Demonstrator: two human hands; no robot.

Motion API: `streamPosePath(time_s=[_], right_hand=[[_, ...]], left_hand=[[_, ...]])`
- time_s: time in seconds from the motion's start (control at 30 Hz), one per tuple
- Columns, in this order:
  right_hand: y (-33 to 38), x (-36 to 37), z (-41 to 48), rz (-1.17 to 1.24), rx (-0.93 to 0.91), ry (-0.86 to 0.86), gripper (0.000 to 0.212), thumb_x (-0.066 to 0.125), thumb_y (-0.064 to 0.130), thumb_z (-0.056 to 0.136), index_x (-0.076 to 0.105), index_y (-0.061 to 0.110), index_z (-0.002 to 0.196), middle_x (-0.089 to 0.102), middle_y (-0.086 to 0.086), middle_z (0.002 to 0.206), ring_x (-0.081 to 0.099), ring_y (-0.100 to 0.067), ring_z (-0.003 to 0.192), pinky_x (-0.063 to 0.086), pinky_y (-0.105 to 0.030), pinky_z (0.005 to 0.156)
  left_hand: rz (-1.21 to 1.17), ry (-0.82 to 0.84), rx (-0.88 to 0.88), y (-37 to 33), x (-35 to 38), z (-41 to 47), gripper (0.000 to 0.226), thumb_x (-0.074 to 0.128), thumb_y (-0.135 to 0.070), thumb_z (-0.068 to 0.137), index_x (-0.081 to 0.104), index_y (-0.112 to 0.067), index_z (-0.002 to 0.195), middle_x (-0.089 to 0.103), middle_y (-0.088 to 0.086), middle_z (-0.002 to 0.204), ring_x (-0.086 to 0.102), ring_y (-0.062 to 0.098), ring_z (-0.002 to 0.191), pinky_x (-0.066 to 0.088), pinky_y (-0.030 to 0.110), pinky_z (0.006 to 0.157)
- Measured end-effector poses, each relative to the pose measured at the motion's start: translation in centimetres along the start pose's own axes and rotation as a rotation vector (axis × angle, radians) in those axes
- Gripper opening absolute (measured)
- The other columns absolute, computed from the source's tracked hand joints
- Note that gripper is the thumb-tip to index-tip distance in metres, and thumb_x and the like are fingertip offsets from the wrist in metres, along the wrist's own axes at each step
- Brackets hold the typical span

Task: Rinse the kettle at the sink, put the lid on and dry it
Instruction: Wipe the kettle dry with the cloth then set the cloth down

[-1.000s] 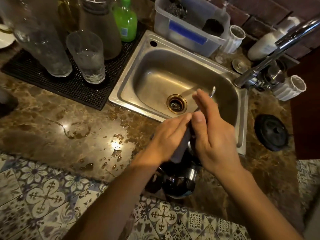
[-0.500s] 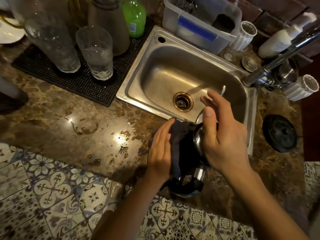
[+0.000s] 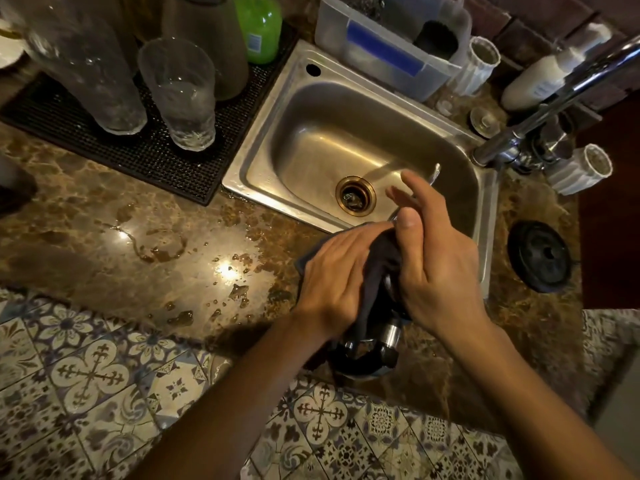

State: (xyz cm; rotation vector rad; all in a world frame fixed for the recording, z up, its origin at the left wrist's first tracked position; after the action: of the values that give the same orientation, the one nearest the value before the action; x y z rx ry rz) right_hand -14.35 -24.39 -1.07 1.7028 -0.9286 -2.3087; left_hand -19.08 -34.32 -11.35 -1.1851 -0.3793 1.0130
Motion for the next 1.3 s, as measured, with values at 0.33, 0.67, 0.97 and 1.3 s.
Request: streamPosePath(time_s=[0.33,0.67,0.97,1.3], right_hand=[[0.5,0.0,0.2,-0.093,-0.015,-0.020,0.038,0.036,0.027,0.108,0.058,0.015,0.137,0.071,0.002,0.103,0.055,0.003,0.083,0.035,-0.002,0.072],[0.2,0.1,0.1,-0.054,-0.012,-0.030,0.034,0.036,0.027,0.108,0.062,0.018,0.130,0.070,-0.002,0.076,0.061,-0.011,0.065,0.044,-0.026,0.061],[0.3,-0.2,0.3,-0.045,-0.041,-0.041,0.039,0.033,0.028,0.108,0.060,0.016,0.133,0.062,0.018,0.087,0.057,0.009,0.072,0.038,-0.002,0.068],[0.6,-0.2,0.3,0.005,0.004,-0.014,0.049,0.028,0.039,0.107,0.048,0.017,0.146,0.065,-0.008,0.136,0.063,-0.022,0.122,0.049,-0.035,0.099]], left_hand=[[-0.162,0.473,-0.483,2.1,-0.8,5.7,0.031,0.043,-0.039,0.103,0.065,-0.020,0.093,0.072,0.006,0.090,0.067,0.028,0.086,0.056,0.038,0.082],[0.082,-0.042,-0.465,0.8,0.2,-5.9,0.053,0.025,-0.020,0.105,0.026,-0.004,0.156,0.031,0.013,0.163,0.033,0.034,0.151,0.022,0.028,0.122],[0.080,0.024,0.072,-0.2,-0.1,-2.1,0.056,0.033,-0.013,0.099,0.032,-0.004,0.154,0.039,0.016,0.161,0.038,0.025,0.149,0.035,0.049,0.119],[0.000,0.504,-0.382,4.0,0.0,6.2,0.028,0.047,-0.042,0.107,0.062,-0.028,0.087,0.066,-0.010,0.080,0.056,-0.004,0.065,0.038,0.020,0.061]])
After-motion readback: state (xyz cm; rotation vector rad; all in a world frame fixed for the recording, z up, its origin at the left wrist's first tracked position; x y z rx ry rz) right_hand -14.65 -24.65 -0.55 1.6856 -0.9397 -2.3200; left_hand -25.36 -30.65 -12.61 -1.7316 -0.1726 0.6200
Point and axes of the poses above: each hand's wrist, its own z-axis towards the middle knuckle, its own x-axis out of the palm, y = z × x, the point moved 2 cm from there along z, towards the middle knuckle
